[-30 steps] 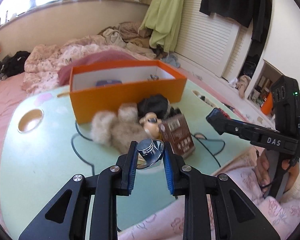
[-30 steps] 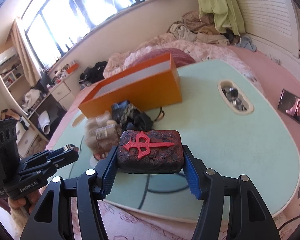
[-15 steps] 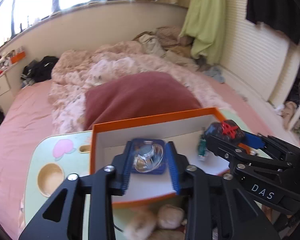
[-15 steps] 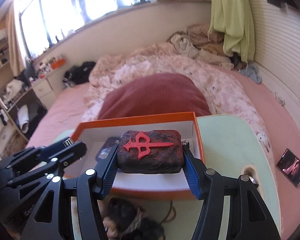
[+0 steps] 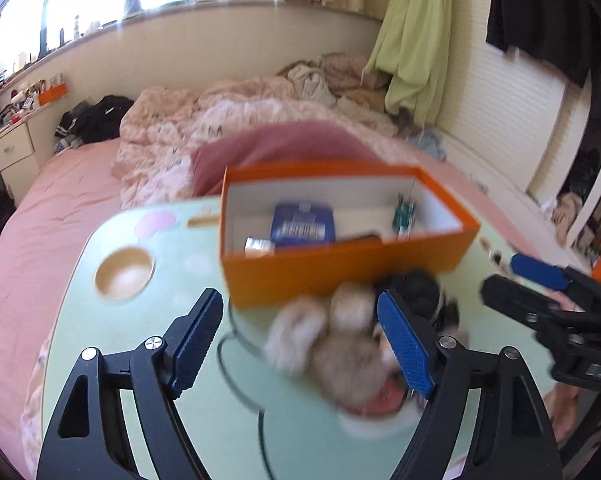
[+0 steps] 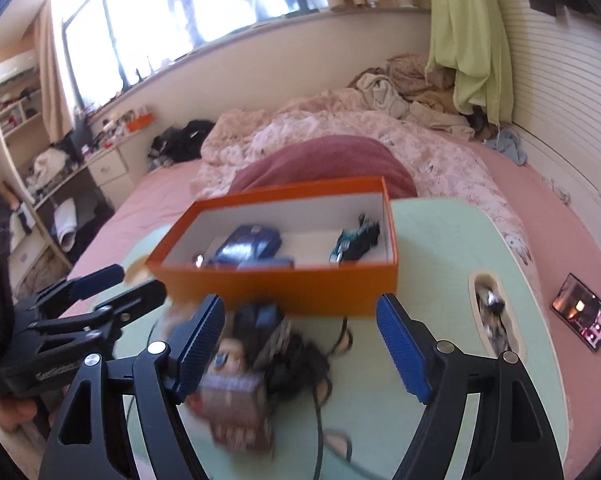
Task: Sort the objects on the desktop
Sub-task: 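Withdraw both grippers from the orange box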
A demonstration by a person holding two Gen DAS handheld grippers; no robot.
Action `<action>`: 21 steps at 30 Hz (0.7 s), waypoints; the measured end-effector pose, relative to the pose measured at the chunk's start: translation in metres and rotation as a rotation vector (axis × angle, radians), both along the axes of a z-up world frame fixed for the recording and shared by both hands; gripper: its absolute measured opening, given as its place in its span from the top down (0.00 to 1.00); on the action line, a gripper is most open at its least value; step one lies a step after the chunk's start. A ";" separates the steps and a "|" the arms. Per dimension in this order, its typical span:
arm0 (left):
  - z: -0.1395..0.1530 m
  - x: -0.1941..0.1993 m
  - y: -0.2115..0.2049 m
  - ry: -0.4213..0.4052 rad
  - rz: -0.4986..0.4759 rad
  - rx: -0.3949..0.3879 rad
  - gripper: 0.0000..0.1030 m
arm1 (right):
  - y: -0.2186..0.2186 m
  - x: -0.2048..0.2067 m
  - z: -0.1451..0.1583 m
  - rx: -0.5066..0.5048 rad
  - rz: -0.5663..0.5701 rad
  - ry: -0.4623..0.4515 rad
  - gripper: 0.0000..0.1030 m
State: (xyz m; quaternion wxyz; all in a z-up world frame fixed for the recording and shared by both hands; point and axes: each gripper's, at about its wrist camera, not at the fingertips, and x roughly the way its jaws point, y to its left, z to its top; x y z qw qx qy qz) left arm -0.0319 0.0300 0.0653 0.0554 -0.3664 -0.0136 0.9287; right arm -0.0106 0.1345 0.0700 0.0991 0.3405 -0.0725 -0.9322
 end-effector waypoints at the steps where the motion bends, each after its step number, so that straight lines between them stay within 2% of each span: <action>1: -0.008 0.011 -0.001 -0.003 0.014 -0.017 0.23 | -0.003 0.011 -0.004 0.011 0.014 -0.008 0.21; 3: -0.021 0.023 -0.003 -0.018 0.035 -0.040 0.23 | -0.010 0.028 -0.017 0.044 0.048 -0.032 0.19; 5: -0.038 0.034 -0.007 -0.064 0.058 -0.050 0.23 | -0.017 0.039 -0.035 0.091 0.071 -0.084 0.19; 8: -0.054 0.039 -0.013 -0.141 0.068 -0.066 0.22 | -0.018 0.048 -0.055 0.105 0.058 -0.127 0.19; 10: -0.056 0.041 -0.020 -0.136 0.080 -0.043 0.15 | -0.019 0.046 -0.061 0.129 0.052 -0.152 0.19; 12: -0.060 0.039 -0.021 -0.150 0.094 -0.058 0.00 | -0.022 0.043 -0.062 0.152 0.043 -0.165 0.17; 15: -0.062 0.039 -0.020 -0.151 0.090 -0.055 0.00 | -0.030 0.043 -0.066 0.207 0.059 -0.168 0.12; 21: -0.065 0.041 -0.019 -0.145 0.086 -0.053 0.00 | -0.025 0.043 -0.066 0.176 0.067 -0.165 0.11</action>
